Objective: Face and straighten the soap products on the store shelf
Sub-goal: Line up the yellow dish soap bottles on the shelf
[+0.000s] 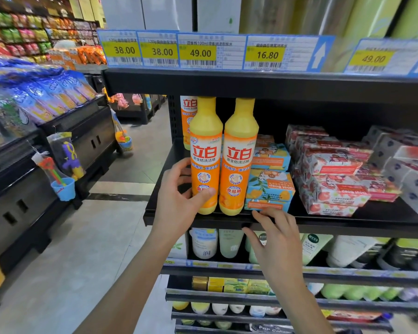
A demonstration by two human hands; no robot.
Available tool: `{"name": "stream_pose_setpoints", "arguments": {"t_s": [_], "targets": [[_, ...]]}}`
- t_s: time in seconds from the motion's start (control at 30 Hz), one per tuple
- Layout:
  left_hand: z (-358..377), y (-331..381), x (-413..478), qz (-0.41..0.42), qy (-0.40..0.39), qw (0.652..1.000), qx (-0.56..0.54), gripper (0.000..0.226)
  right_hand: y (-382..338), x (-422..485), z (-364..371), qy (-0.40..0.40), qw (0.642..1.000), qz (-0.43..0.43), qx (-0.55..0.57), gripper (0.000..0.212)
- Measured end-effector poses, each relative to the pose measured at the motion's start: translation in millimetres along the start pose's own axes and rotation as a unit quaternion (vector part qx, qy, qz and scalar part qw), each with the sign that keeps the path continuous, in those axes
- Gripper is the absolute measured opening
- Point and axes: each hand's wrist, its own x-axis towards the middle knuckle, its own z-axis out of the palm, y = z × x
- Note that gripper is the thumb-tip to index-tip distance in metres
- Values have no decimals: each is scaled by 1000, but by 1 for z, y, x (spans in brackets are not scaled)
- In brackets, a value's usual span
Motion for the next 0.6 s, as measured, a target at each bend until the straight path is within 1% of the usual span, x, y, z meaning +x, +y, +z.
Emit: {"name": "stream_pose_setpoints", "arguments": {"t_s": [0.3,0.6], "targets": [[3,-2,0,10,-3,1000,14,71,-1,-2,2,7,1000,-4,13,41],[0,-6,3,1,-21,999,35,71,-4,-2,0,-3,1000,9,8,45]]}}
